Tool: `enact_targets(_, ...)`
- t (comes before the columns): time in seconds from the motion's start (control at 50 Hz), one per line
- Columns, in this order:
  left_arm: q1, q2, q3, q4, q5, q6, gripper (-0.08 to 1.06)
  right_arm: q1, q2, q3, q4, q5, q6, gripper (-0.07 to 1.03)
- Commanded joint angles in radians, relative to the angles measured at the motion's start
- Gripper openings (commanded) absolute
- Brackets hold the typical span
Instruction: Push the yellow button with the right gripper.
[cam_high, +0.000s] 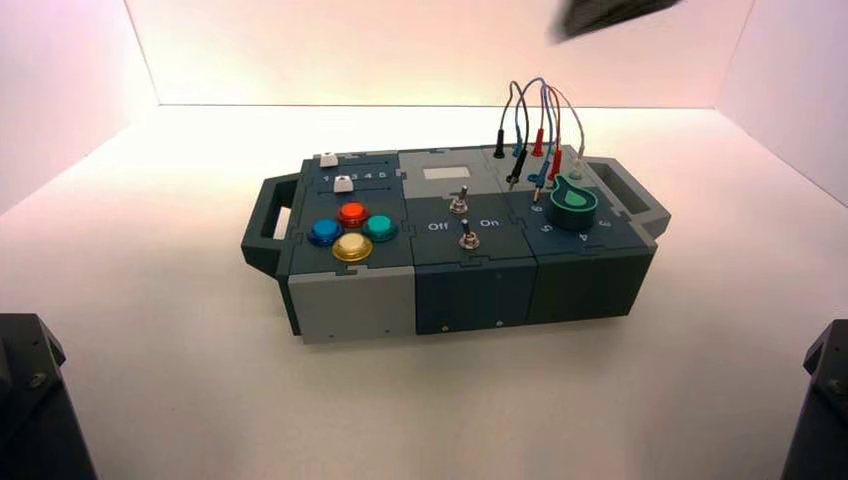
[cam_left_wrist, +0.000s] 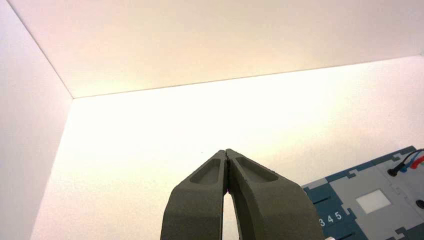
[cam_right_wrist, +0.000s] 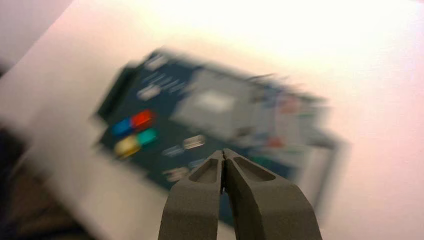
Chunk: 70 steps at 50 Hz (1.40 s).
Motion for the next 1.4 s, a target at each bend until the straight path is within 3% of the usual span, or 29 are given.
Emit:
enact_targets(0.02,0.006,0.014,-0.035,0.003,-0.003,0.003,-0.03,0.103,0.135,-0.112,0.046,0.023,0.003,-0.02)
enact_targets(0.24,0.009,0.018,-0.040,0.002,0.008,0.003,-0.03,0.213,0.387,-0.272,0.055,0.126,0.000,-0.02)
enact_targets(0.54,0.012,0.014,-0.041,0.003,0.009,0.003,-0.03,0.298,0.630,-0.442,0.058,0.235,-0.005,-0.02)
enact_targets(0.86,0.014,0.011,-0.043,0.003,0.011,0.003,-0.03,0.322,0.733,-0.518,0.074,0.307,-0.008,-0.02)
enact_targets(1.4,0.015,0.009,-0.041,0.003,0.009,0.003,-0.03,0.324,0.831,-0.572,0.083,0.328,-0.023,-0.02)
